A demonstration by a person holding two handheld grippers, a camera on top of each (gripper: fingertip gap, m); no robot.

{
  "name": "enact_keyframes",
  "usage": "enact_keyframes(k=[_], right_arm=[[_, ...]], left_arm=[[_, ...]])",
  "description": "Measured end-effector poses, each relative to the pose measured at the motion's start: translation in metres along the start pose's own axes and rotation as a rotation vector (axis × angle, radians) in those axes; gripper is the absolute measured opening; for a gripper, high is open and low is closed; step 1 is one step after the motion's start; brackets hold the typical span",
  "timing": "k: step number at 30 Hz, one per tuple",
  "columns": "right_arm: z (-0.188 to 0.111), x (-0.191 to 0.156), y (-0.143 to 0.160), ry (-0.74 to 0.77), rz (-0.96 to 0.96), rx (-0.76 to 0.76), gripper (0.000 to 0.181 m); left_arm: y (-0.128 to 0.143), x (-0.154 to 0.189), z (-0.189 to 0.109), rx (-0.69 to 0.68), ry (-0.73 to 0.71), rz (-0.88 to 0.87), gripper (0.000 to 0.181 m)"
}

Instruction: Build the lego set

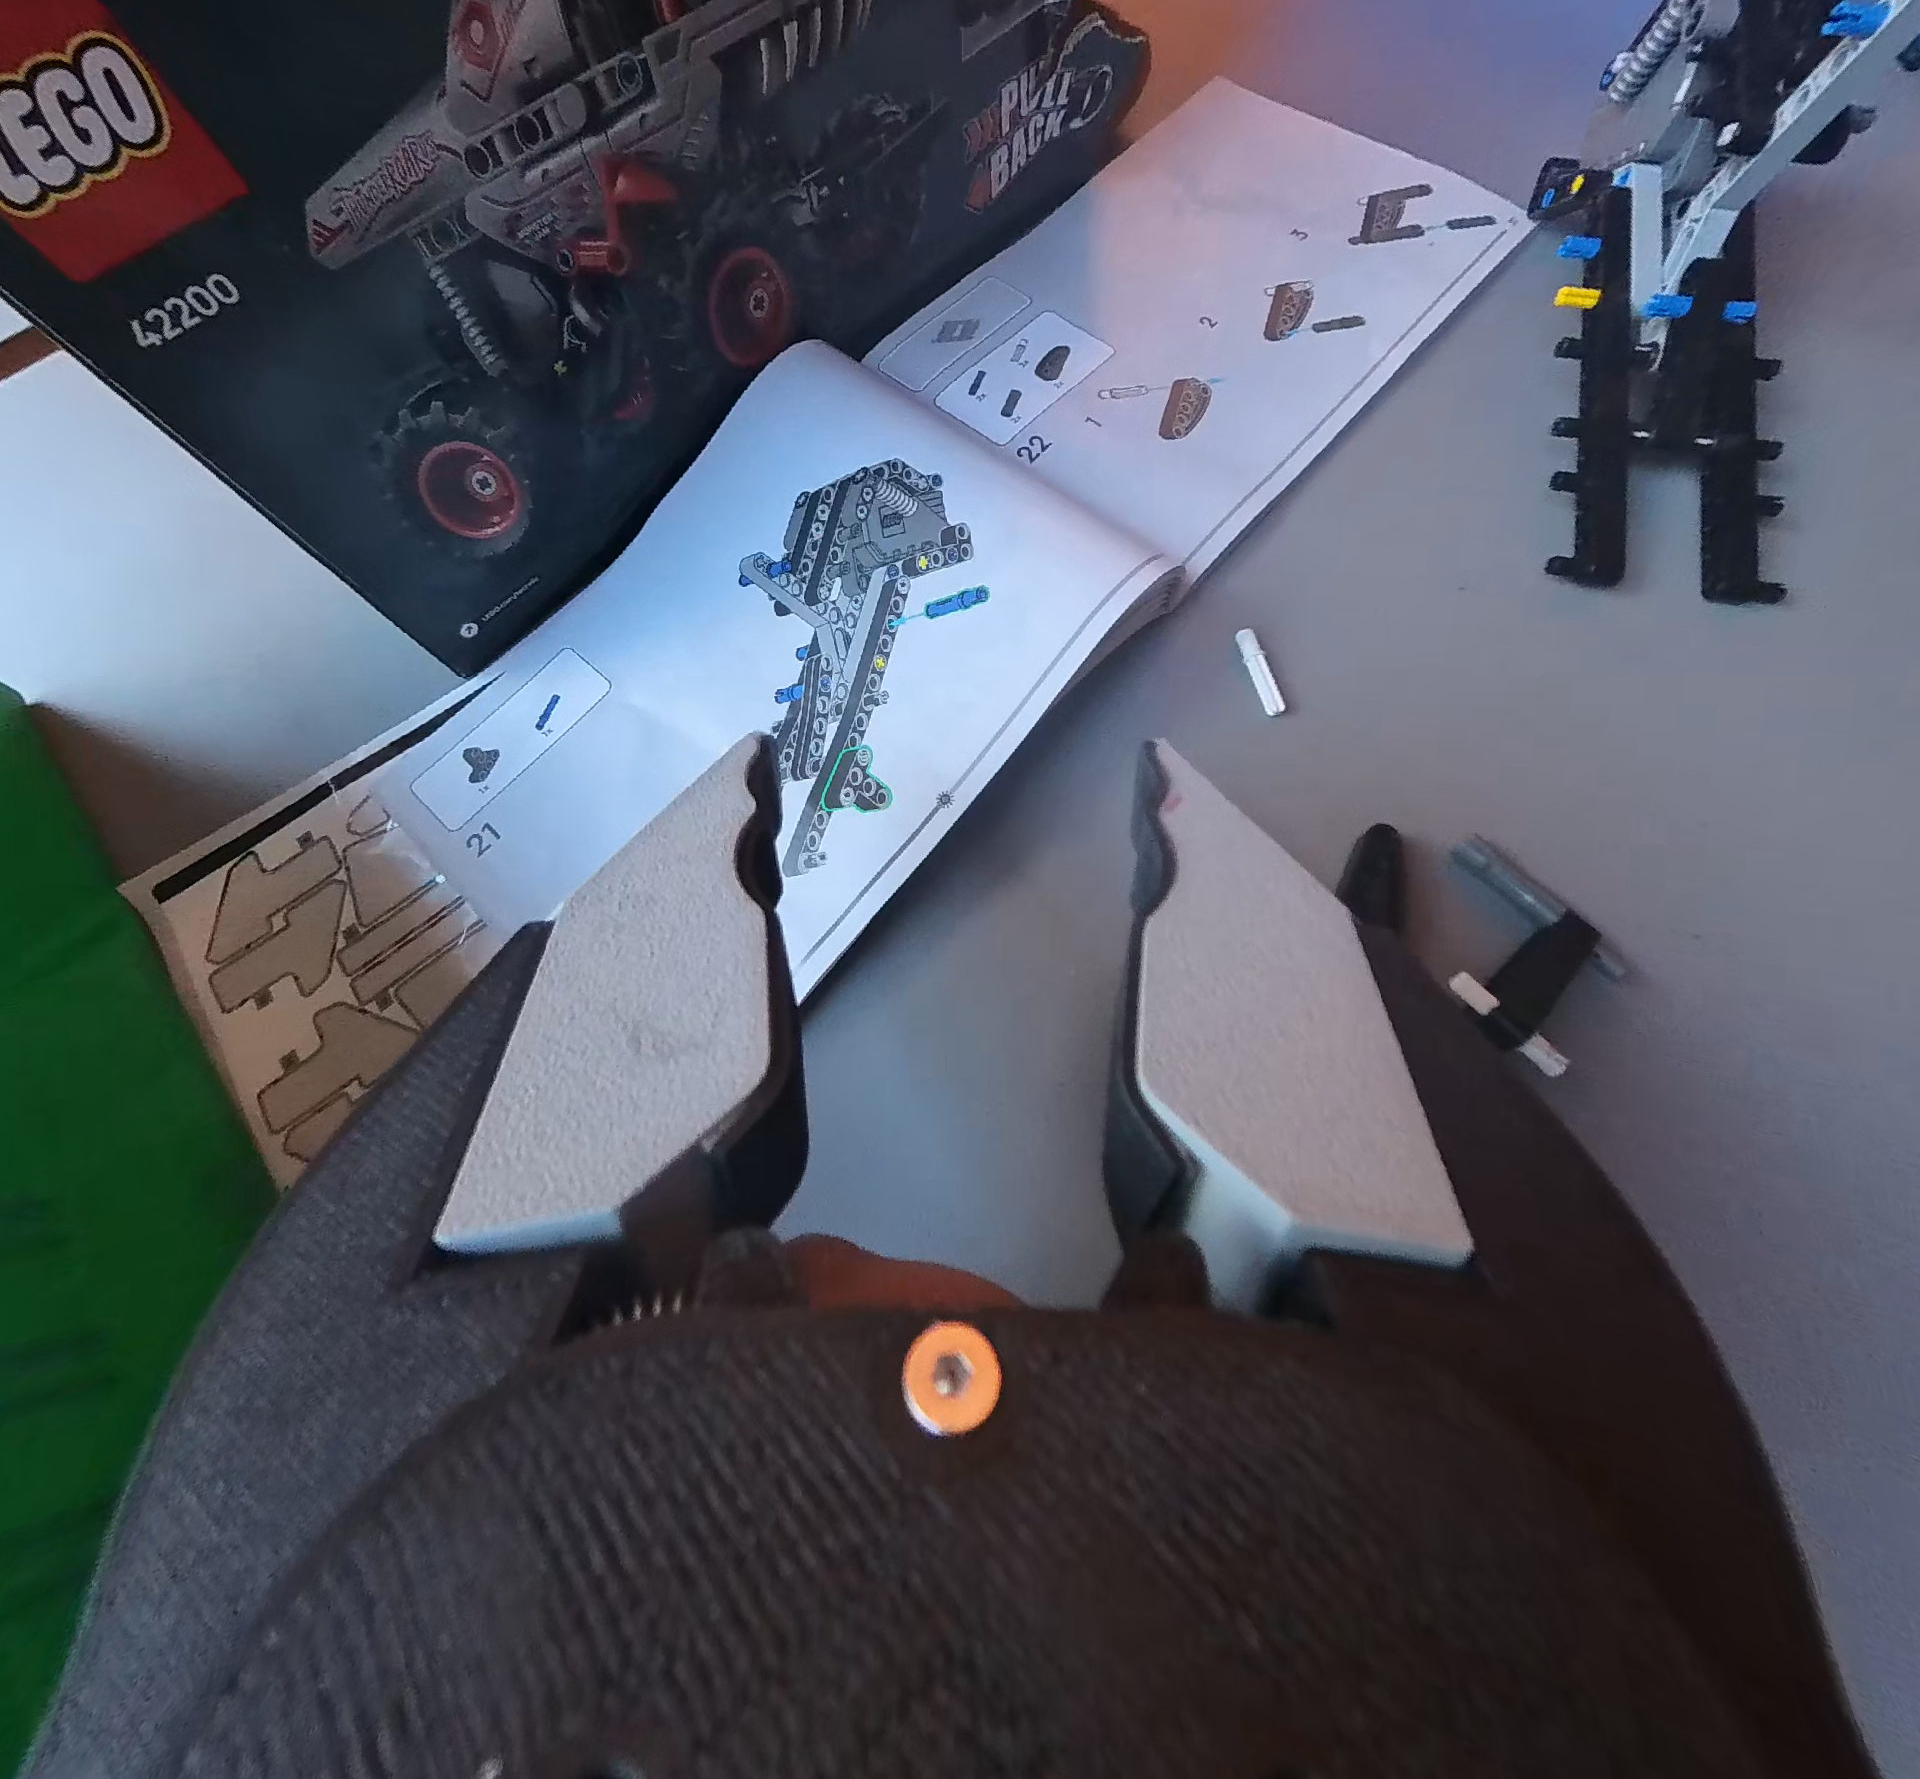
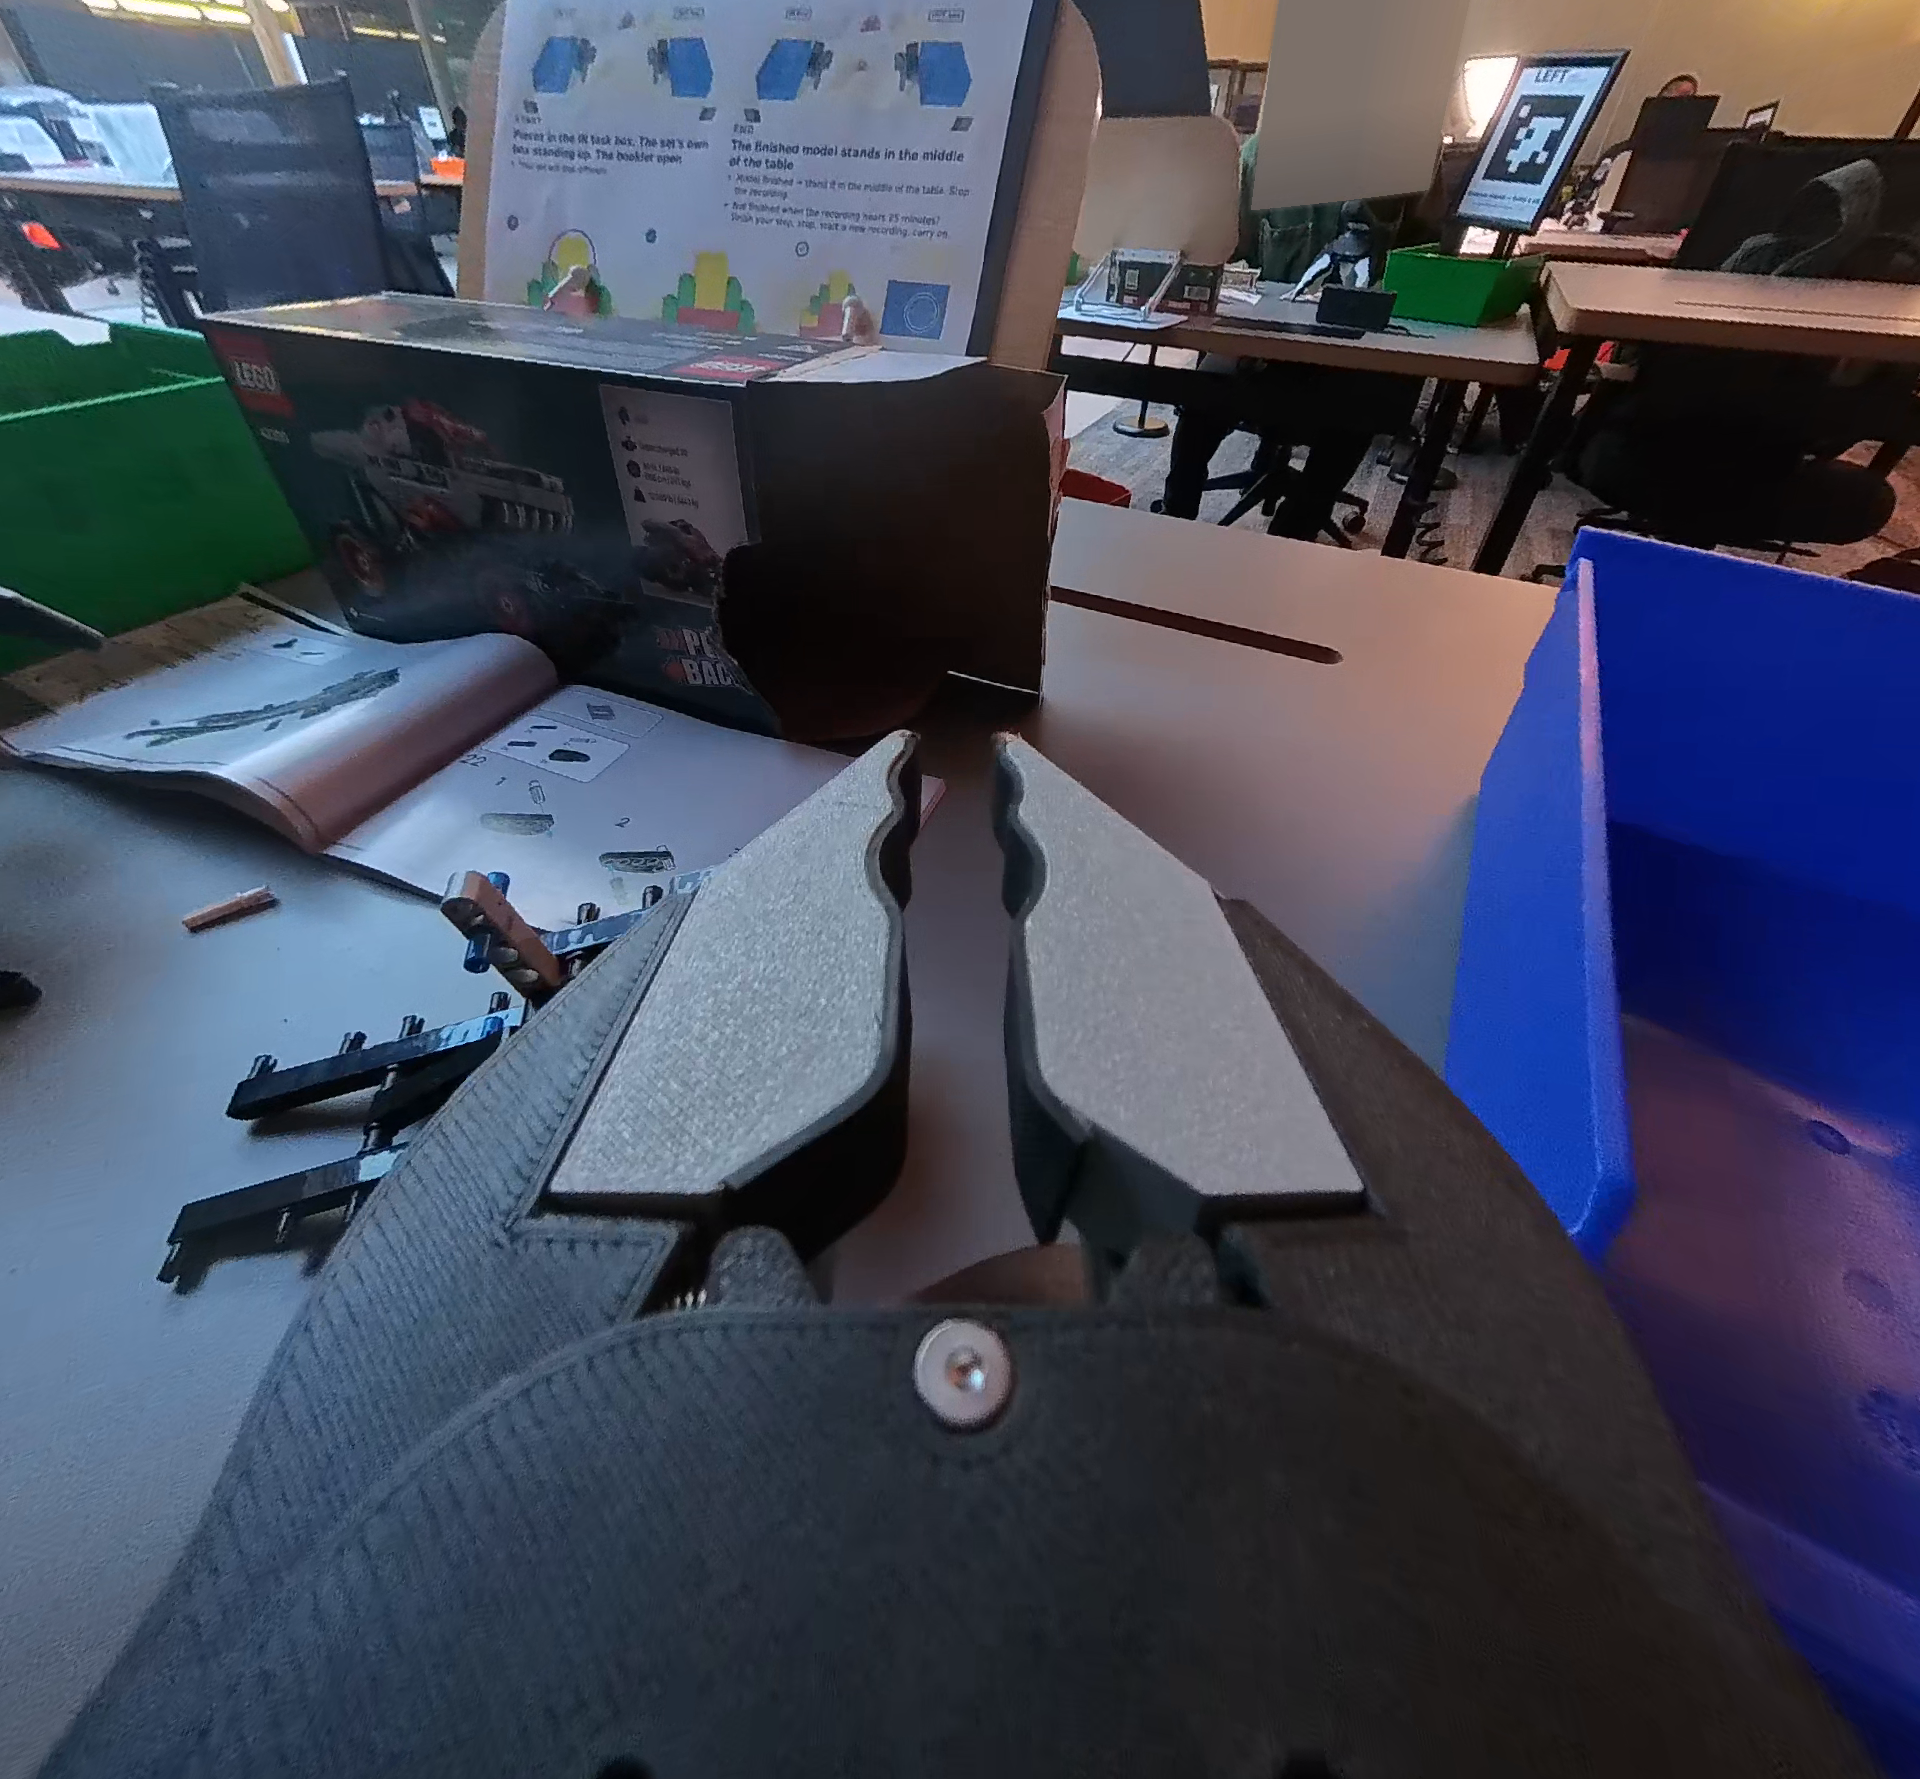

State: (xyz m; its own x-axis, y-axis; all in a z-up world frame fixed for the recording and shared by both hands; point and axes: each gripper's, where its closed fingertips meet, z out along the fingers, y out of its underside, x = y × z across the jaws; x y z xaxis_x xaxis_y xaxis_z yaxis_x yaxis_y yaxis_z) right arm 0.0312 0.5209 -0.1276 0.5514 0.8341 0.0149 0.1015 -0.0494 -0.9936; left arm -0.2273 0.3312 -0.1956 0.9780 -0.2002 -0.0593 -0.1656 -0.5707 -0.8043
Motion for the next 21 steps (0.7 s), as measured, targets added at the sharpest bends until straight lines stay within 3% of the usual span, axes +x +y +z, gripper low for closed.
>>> enact_keyframes(k=[14,21], right_arm=[[0.005,0.0,0.009,-0.015,0.01,-0.038,0.015],[-0.002,-0.006,-0.003,-0.043,0.011,0.009,0.018]], left_arm=[[-0.001,-0.005,-0.002,0.007,-0.011,0.0,0.067],[0.003,-0.009,0.006,-0.012,-0.022,-0.024,0.069]])
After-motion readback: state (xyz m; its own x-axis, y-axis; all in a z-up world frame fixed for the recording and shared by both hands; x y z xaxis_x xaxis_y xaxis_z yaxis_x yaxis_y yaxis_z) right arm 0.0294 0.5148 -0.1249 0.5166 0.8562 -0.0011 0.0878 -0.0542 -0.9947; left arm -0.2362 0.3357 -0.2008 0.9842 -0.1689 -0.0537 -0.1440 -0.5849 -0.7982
